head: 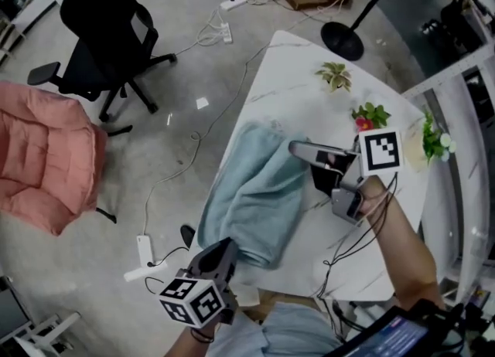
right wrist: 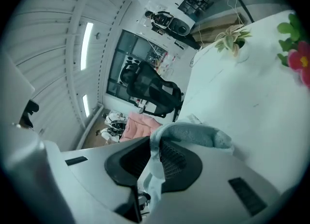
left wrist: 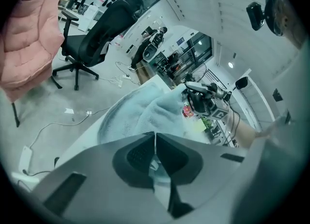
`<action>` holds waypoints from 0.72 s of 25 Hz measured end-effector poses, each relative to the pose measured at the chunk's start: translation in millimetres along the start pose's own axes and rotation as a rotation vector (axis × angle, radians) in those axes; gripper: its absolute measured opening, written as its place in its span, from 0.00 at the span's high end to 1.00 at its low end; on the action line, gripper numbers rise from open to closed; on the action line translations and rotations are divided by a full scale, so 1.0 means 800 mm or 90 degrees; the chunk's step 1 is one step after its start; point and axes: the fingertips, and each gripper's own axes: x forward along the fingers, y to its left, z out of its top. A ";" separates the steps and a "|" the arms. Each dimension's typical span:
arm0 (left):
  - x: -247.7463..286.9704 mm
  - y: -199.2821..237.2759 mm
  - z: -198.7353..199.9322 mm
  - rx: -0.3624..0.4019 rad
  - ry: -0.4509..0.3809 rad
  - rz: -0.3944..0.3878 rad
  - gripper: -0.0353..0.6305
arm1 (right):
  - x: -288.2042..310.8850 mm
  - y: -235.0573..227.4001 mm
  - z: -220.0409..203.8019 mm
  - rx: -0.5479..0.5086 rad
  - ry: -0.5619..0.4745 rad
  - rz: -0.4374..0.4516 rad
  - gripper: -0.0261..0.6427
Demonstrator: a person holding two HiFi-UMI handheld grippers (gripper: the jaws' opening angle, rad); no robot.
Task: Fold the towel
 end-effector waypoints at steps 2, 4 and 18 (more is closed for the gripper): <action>0.000 -0.002 0.000 -0.004 0.001 -0.007 0.92 | 0.021 -0.003 0.010 0.005 0.011 -0.009 0.85; 0.000 -0.004 0.002 -0.007 0.000 -0.013 0.92 | 0.040 -0.007 0.018 0.009 0.020 -0.018 0.85; -0.032 0.012 0.024 -0.032 -0.012 -0.032 0.92 | 0.136 -0.048 -0.002 -0.056 0.098 -0.126 0.82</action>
